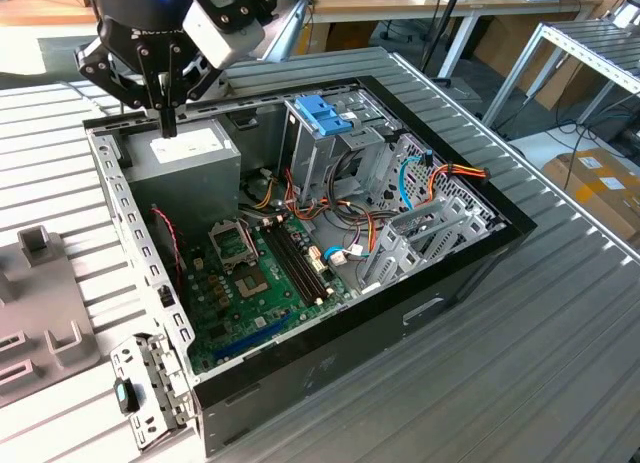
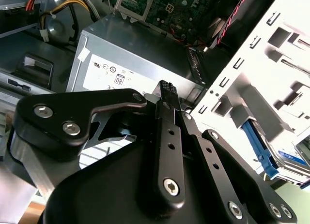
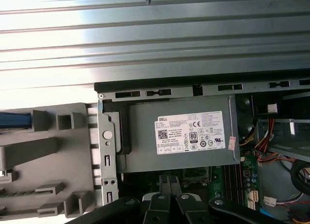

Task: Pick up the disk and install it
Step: 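Reach for the disk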

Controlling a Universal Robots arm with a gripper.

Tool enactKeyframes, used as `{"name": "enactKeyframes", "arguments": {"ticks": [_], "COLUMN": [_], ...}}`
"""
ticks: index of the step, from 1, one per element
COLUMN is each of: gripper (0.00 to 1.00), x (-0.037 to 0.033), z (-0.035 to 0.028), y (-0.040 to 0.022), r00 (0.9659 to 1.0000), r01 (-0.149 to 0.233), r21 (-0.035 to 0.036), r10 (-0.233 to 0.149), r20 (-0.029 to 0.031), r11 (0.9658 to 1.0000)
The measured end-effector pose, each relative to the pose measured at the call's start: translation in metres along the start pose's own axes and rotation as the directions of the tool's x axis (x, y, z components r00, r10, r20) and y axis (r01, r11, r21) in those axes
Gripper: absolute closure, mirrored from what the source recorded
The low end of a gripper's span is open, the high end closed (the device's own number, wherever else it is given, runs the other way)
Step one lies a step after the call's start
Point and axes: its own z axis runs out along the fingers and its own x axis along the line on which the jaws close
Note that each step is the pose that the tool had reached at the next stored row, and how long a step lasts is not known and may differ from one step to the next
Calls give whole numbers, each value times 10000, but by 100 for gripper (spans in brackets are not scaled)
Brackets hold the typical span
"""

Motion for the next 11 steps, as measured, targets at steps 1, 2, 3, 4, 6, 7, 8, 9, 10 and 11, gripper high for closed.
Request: {"name": "enactKeyframes", "arguments": {"ticks": [1,2,3,4,6,7,8,9,10,11], "gripper": [89,89,89,89,89,89,89,89,89,89], "x": [3,8,12,15,29,37,43,47,52,56], "z": [0,0,0,0,-1,-1,-1,-1,-1,-1], "y": [0,-1,-1,-1,-2,-3,-3,-4,-4,-4], "r00": [10000,10000,10000,10000,10000,10000,10000,10000,10000,10000], "r01": [0,-1,-1,-1,0,0,0,0,0,0], "r21": [0,0,0,-1,0,0,0,0,0,0], "r10": [0,1,1,1,0,0,0,0,0,0], "r20": [0,0,0,0,0,0,0,0,0,0], "r11": [10000,10000,10000,10000,10000,10000,10000,10000,10000,10000]}}
